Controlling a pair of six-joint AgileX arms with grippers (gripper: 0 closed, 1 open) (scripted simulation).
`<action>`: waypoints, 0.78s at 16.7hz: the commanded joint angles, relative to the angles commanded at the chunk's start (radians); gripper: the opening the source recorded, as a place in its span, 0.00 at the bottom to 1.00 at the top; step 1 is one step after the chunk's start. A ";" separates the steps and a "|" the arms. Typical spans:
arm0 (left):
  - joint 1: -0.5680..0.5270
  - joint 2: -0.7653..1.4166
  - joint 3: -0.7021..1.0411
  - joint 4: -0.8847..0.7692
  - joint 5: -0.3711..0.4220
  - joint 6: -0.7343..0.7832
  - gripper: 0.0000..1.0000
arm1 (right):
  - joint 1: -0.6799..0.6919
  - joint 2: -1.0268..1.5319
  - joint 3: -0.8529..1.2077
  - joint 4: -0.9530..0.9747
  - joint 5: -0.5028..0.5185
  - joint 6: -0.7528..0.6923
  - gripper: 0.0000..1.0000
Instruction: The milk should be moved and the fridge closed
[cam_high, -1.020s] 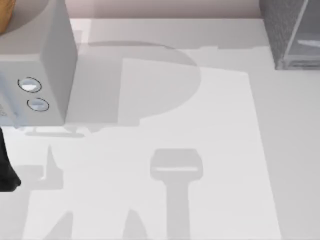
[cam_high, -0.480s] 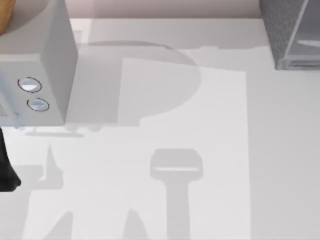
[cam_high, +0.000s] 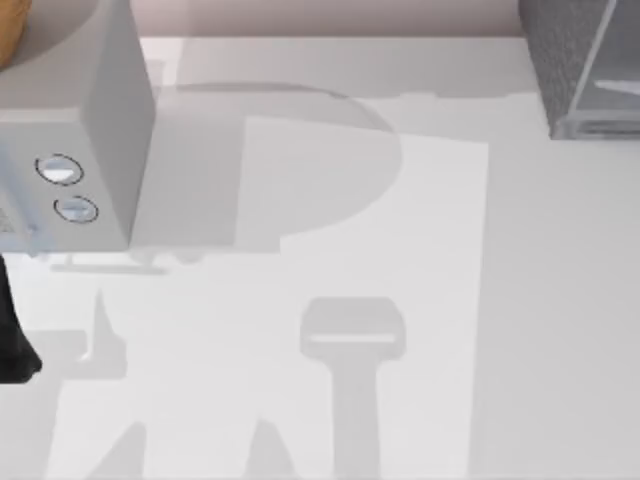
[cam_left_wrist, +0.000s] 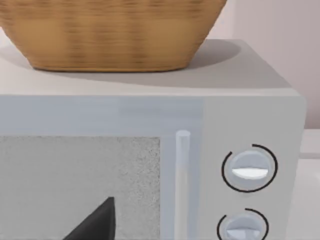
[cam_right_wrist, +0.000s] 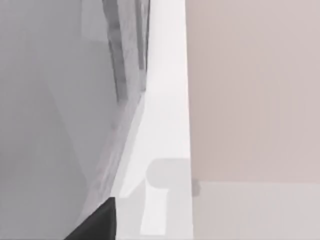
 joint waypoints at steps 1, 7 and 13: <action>0.000 0.000 0.000 0.000 0.000 0.000 1.00 | 0.011 -0.004 -0.003 0.007 0.009 0.010 1.00; 0.000 0.000 0.000 0.000 0.000 0.000 1.00 | 0.258 -0.058 -0.071 0.098 0.191 0.164 1.00; 0.000 0.000 0.000 0.000 0.000 0.000 1.00 | 0.495 -0.104 -0.156 0.179 0.384 0.329 1.00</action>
